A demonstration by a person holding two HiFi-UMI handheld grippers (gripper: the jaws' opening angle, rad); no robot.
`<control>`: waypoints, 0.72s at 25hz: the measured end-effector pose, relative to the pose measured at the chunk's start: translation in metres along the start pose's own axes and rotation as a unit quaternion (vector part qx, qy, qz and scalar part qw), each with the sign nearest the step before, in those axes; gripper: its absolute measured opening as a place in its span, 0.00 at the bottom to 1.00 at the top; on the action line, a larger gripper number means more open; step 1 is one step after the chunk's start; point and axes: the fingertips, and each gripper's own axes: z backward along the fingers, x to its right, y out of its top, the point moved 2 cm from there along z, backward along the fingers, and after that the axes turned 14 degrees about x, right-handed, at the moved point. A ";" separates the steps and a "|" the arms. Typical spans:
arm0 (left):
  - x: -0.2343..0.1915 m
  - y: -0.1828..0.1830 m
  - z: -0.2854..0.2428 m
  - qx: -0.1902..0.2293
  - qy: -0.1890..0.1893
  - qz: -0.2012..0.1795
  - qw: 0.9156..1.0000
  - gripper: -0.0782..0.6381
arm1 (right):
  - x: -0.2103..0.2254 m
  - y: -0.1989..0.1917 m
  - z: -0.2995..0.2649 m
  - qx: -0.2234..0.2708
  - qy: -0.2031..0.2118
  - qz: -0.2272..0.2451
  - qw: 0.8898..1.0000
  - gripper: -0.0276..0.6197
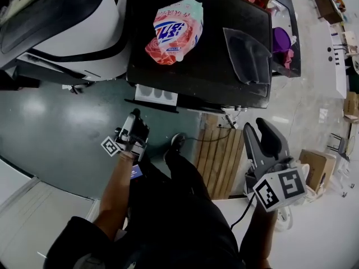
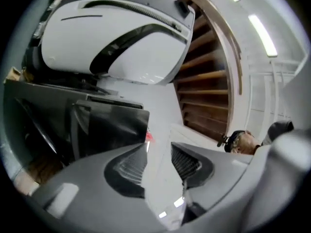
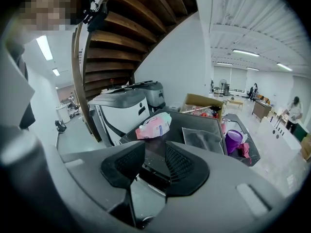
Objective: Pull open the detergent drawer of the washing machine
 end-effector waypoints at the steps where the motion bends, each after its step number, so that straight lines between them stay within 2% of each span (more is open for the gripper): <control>1: 0.007 -0.003 -0.008 -0.027 -0.003 -0.006 1.000 0.41 | -0.003 0.000 -0.001 0.002 0.001 -0.002 1.000 0.24; 3: 0.025 -0.006 -0.017 -0.065 -0.021 -0.012 0.998 0.41 | -0.013 0.002 -0.003 0.006 0.010 -0.006 1.000 0.24; 5: 0.042 -0.004 -0.023 -0.083 -0.040 -0.020 0.996 0.43 | -0.024 0.005 -0.006 0.012 0.023 -0.006 1.000 0.24; 8: 0.057 0.001 -0.027 -0.115 -0.054 -0.052 0.991 0.44 | -0.035 0.008 -0.008 0.022 0.030 -0.009 0.999 0.24; 10: 0.063 0.007 -0.026 -0.141 -0.058 -0.084 0.985 0.44 | -0.041 0.013 -0.008 0.031 0.031 -0.011 0.999 0.24; 14: 0.096 0.008 -0.036 -0.181 -0.073 -0.112 0.974 0.44 | -0.054 0.024 -0.002 0.049 0.035 -0.012 0.998 0.24; 18: 0.133 0.007 -0.051 -0.229 -0.099 -0.155 0.956 0.44 | -0.065 0.037 0.004 0.070 0.034 -0.013 0.997 0.24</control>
